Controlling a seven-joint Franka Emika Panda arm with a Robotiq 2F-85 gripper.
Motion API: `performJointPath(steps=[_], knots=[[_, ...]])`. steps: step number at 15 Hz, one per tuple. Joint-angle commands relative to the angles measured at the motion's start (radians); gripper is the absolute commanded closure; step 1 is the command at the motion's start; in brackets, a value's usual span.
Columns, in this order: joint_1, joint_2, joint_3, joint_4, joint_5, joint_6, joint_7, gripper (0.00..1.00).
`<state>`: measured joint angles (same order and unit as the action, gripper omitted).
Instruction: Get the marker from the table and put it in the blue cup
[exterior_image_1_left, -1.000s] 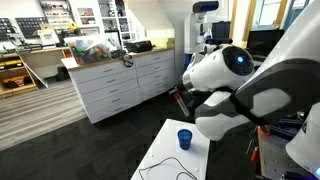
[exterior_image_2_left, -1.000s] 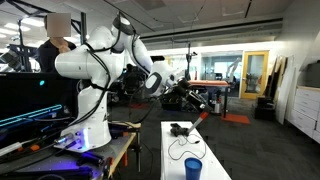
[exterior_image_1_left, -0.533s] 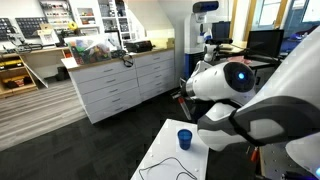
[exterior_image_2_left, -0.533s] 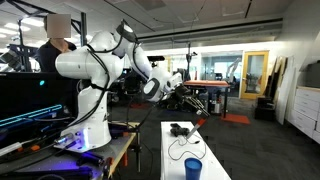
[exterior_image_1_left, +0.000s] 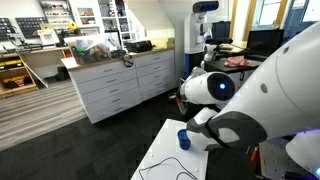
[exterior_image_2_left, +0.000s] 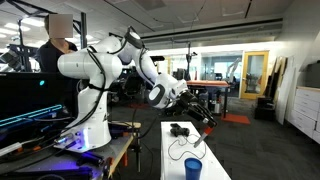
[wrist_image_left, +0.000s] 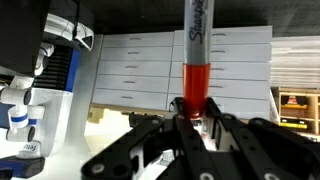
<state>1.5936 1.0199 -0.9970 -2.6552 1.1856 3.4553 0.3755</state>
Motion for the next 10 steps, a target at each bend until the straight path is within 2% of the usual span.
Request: performJointPath(steps=[1, 6, 10], knots=[[-0.091, 0.052, 0.024, 0.066, -0.005, 0.000, 0.035, 0.93], [-0.191, 0.087, 0.079, 0.143, 0.046, 0.000, 0.010, 0.93], [-0.195, 0.141, 0.082, 0.177, 0.072, -0.028, 0.023, 0.93]])
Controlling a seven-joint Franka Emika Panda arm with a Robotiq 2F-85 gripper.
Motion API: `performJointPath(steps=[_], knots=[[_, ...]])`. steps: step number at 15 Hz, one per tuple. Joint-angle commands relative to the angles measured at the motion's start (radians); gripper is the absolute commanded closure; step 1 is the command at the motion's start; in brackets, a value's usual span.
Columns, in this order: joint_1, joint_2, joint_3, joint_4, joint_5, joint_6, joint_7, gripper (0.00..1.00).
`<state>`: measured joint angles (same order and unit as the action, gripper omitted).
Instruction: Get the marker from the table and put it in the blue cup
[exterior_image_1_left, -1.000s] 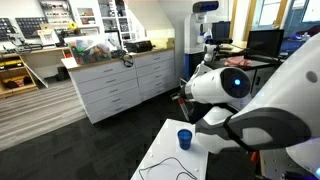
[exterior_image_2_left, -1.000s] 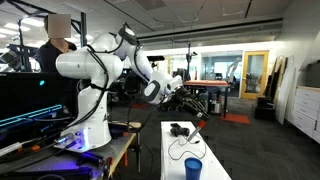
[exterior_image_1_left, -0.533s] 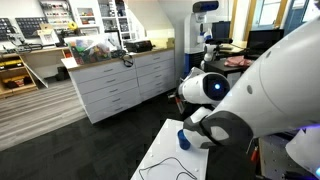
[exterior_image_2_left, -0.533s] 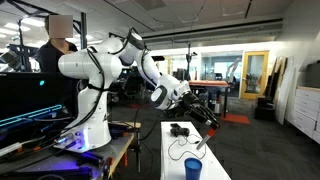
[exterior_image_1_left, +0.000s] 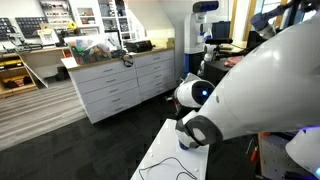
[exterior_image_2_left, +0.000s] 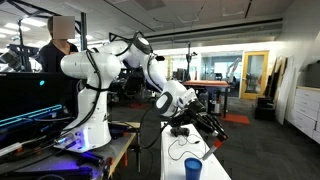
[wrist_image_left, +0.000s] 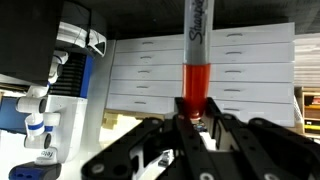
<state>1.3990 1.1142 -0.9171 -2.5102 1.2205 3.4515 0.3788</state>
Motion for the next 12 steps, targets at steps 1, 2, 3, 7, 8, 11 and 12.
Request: performJointPath(steps=[1, 2, 3, 7, 8, 11, 12], knots=[[0.003, 0.055, 0.002, 0.037, 0.045, -0.028, 0.019, 0.93], [0.013, 0.069, -0.003, 0.045, 0.058, -0.037, 0.017, 0.93], [0.017, 0.073, -0.005, 0.048, 0.067, -0.041, 0.015, 0.93], [0.047, 0.101, -0.012, 0.057, 0.118, -0.060, 0.009, 0.93], [0.049, 0.107, -0.013, 0.060, 0.129, -0.065, 0.007, 0.93], [0.068, 0.119, -0.016, 0.058, 0.163, -0.088, 0.005, 0.93], [0.076, 0.118, -0.015, 0.054, 0.171, -0.093, 0.006, 0.93]])
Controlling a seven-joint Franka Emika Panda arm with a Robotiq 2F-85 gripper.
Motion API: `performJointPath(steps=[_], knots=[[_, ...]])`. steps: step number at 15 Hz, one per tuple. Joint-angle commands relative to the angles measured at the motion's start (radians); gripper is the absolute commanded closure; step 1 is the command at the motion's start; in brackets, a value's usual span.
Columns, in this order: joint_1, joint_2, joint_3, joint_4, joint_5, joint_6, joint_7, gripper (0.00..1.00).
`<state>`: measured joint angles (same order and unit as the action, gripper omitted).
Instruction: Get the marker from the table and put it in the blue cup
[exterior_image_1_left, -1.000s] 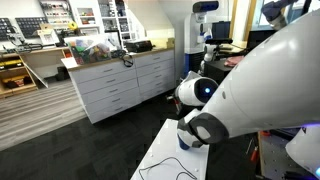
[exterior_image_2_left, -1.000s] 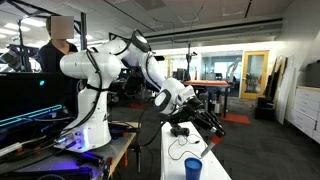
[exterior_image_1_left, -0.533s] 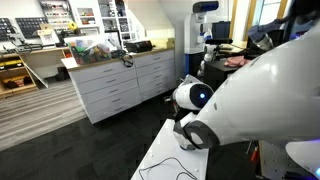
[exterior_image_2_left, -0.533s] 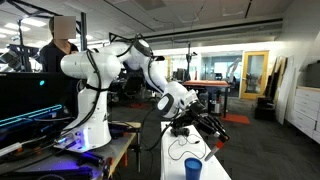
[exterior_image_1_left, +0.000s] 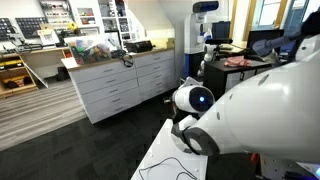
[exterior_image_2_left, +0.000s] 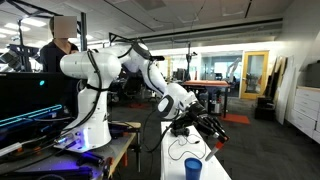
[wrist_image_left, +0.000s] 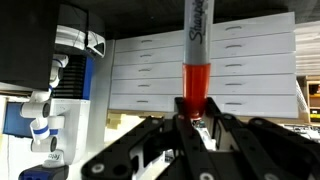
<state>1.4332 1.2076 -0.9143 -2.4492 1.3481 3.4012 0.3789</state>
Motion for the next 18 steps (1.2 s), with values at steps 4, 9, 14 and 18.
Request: performJointPath(steps=[4, 9, 14, 18], knots=[[0.083, 0.025, -0.028, -0.022, 0.072, -0.073, 0.002, 0.93], [0.146, 0.024, -0.055, -0.050, 0.091, -0.100, 0.005, 0.93], [0.205, 0.022, -0.079, -0.084, 0.082, -0.142, 0.016, 0.93], [0.239, 0.021, -0.096, -0.103, 0.069, -0.184, 0.029, 0.93]])
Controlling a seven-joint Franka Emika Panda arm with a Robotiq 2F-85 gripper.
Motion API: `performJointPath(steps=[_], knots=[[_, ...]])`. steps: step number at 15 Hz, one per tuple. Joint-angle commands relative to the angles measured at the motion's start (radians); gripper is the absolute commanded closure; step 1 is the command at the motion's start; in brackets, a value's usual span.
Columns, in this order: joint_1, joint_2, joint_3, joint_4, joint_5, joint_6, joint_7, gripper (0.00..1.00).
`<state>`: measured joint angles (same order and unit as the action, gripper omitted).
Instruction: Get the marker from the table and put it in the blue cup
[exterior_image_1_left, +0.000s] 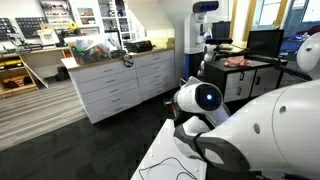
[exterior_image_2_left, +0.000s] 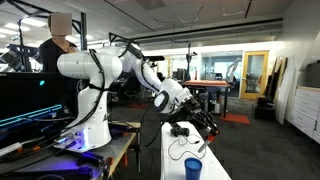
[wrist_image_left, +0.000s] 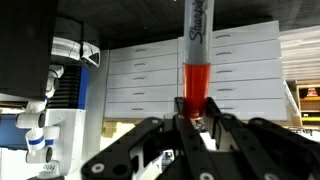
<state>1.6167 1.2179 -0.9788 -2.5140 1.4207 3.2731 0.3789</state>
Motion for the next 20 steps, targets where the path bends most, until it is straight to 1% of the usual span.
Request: performJointPath(steps=[1, 5, 9, 14, 20], knots=[[0.061, 0.013, -0.032, -0.040, -0.006, -0.065, 0.034, 0.93], [0.087, 0.012, -0.033, -0.057, -0.021, -0.114, 0.046, 0.93], [0.110, 0.017, -0.015, -0.066, -0.024, -0.142, 0.062, 0.93], [0.128, 0.034, 0.025, -0.053, -0.018, -0.124, 0.068, 0.93], [0.125, 0.097, 0.034, -0.039, -0.032, -0.126, 0.065, 0.93]])
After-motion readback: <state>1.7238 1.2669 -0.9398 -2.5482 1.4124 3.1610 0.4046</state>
